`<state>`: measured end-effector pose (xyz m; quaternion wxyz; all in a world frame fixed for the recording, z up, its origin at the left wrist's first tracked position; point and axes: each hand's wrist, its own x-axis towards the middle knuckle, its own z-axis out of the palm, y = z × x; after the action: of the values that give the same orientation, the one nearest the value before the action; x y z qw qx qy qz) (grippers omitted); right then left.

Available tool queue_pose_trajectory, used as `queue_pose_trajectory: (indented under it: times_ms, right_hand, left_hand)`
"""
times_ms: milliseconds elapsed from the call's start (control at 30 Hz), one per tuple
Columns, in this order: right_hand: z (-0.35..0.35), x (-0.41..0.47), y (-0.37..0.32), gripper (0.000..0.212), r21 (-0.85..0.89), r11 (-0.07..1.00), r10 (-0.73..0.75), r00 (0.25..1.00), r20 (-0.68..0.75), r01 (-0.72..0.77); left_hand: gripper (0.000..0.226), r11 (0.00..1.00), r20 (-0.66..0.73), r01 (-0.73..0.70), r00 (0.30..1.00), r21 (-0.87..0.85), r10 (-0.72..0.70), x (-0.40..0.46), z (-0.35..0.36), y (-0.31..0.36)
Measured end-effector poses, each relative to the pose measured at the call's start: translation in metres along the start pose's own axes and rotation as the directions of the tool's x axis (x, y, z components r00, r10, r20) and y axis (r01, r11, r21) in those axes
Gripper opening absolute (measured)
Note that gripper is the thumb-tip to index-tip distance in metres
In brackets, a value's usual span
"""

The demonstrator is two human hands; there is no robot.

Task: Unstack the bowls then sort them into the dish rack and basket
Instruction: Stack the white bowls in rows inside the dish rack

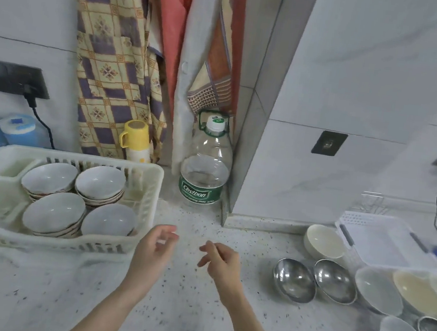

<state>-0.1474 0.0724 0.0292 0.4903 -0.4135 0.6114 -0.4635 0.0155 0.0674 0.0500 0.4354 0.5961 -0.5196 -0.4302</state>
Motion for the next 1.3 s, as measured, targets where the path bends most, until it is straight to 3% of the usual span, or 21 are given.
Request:
queue_pose_trajectory:
  times_ms: [167, 300, 500, 600, 867, 1133, 1300]
  right_hand:
    - [-0.127, -0.021, 0.021, 0.029, 0.200, 0.977, 0.117, 0.970, -0.212, -0.074]
    - [-0.219, -0.047, 0.048, 0.031, 0.400, 0.900, 0.342, 0.850, -0.401, -0.173]
    - [-0.309, -0.084, 0.090, 0.043, 0.591, 0.721, 0.656, 0.629, -0.417, -0.361]
    - [-0.331, -0.094, 0.103, 0.052, 0.648, 0.642, 0.734, 0.574, -0.363, -0.411]
    - [-0.342, -0.089, 0.109, 0.036, 0.699, 0.687, 0.698, 0.450, -0.557, -0.200]
    - [-0.344, -0.083, 0.110, 0.017, 0.598, 0.774, 0.631, 0.341, -0.697, -0.209]
    - [-0.348, -0.094, 0.096, 0.017, 0.534, 0.839, 0.530, 0.367, -0.765, -0.098]
  left_hand:
    - [0.021, 0.990, 0.106, 0.118, 0.988, -0.071, -0.110, -0.044, 0.124, 0.016]
    - [0.021, 0.976, 0.189, 0.201, 0.965, -0.083, -0.183, -0.086, 0.206, 0.021]
    - [0.017, 0.954, 0.331, 0.300, 0.902, -0.016, -0.278, -0.127, 0.287, 0.029]
    - [0.020, 0.946, 0.379, 0.321, 0.872, 0.036, -0.310, -0.136, 0.307, 0.032]
    - [0.018, 0.938, 0.410, 0.333, 0.845, 0.100, -0.344, -0.130, 0.316, 0.029]
    - [0.016, 0.930, 0.511, 0.339, 0.779, 0.144, -0.363, -0.110, 0.338, 0.032]
    - [0.022, 0.910, 0.575, 0.344, 0.706, 0.231, -0.413, -0.106, 0.364, 0.030]
